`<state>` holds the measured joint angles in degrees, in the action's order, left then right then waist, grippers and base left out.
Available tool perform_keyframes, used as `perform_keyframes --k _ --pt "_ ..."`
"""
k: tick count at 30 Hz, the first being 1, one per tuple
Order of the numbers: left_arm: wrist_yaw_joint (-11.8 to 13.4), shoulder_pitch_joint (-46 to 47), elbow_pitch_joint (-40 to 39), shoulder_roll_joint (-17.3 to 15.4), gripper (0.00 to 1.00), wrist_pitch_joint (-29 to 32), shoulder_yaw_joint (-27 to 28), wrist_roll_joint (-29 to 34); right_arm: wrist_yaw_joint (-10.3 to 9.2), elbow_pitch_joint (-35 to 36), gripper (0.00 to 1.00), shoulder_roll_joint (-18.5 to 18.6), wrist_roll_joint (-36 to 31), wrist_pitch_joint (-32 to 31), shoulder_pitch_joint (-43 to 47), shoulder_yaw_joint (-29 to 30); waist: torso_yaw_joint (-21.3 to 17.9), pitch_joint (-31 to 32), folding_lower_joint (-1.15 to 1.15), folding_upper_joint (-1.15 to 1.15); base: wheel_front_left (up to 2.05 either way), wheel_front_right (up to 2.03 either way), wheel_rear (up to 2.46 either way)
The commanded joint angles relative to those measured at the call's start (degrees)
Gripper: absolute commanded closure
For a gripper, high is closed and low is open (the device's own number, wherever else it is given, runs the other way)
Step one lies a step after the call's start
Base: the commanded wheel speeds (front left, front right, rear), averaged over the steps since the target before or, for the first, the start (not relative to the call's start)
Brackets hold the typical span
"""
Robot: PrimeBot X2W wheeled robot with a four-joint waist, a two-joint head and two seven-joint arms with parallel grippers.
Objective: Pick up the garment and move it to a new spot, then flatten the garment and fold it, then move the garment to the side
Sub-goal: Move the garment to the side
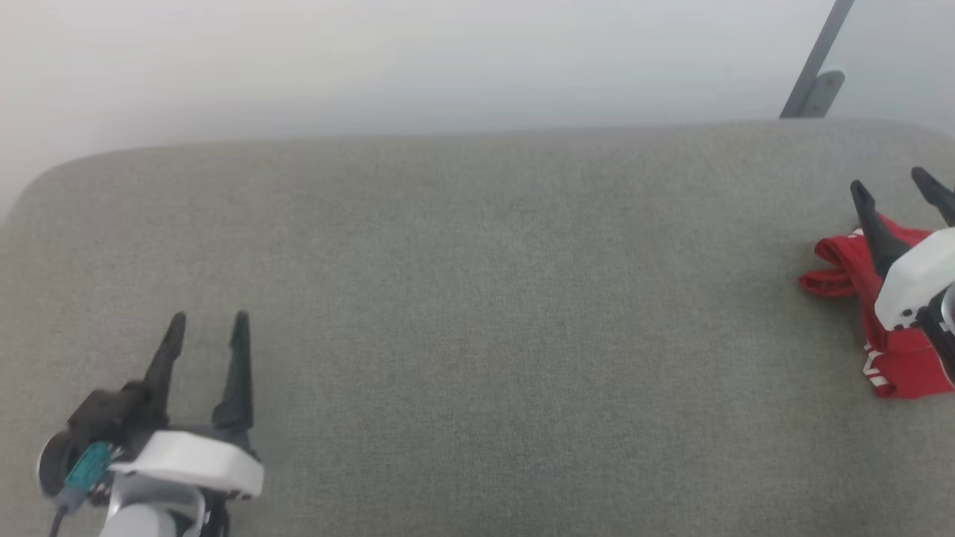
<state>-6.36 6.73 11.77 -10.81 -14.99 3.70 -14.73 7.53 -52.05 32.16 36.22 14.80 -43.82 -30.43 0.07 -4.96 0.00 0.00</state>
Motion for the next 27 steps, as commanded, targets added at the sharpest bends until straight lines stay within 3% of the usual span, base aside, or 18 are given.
perform_keyframes --k 1,6,14,27 --pt "0.28 -1.59 -0.78 -0.34 0.0 -0.25 0.89 0.03 -0.08 2.56 0.0 -0.32 -2.25 0.38 2.66 2.71 0.38 1.17 0.0 0.0 0.0 0.0 0.0" --pt "0.36 -4.15 -2.32 -0.2 0.0 -0.25 2.31 -0.06 -0.08 7.66 0.0 -1.93 -6.87 0.37 8.91 9.6 0.54 2.27 0.0 0.0 0.0 0.0 0.0" --pt "-0.14 -7.69 -2.98 -0.37 0.0 -0.25 4.46 -0.79 -0.08 16.95 0.0 -7.65 -15.79 0.38 21.31 21.27 0.49 3.9 0.0 0.0 0.0 0.0 0.0" --pt "-0.8 -12.15 -4.12 1.65 0.0 -0.25 7.15 -0.1 -0.09 27.52 0.0 -15.96 -23.71 0.39 34.38 29.9 -0.05 5.6 0.0 0.0 0.0 0.0 0.0"
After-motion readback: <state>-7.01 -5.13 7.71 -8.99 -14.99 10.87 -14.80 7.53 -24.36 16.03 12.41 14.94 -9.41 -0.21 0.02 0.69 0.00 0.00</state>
